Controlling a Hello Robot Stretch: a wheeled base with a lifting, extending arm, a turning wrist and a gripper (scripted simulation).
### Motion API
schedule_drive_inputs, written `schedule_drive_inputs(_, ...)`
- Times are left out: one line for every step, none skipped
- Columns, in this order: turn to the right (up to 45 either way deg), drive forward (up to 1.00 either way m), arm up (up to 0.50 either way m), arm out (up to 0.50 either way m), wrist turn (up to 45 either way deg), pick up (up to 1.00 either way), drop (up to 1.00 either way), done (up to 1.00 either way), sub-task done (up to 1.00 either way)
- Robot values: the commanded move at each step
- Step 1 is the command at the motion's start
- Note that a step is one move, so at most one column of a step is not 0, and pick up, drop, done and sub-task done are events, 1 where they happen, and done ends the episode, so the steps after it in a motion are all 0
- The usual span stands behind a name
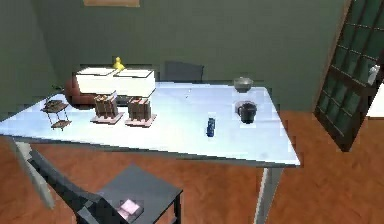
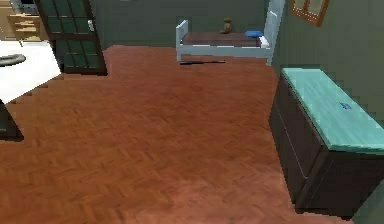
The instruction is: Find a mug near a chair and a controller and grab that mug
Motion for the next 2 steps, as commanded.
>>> schedule_drive_inputs(3.0,0.0,0.0,0.0,0.0,0.0,0.0,0.0,0.0)
schedule_drive_inputs(0.0,0.55,0.0,0.0,0.0,0.0,0.0,0.0,0.0)
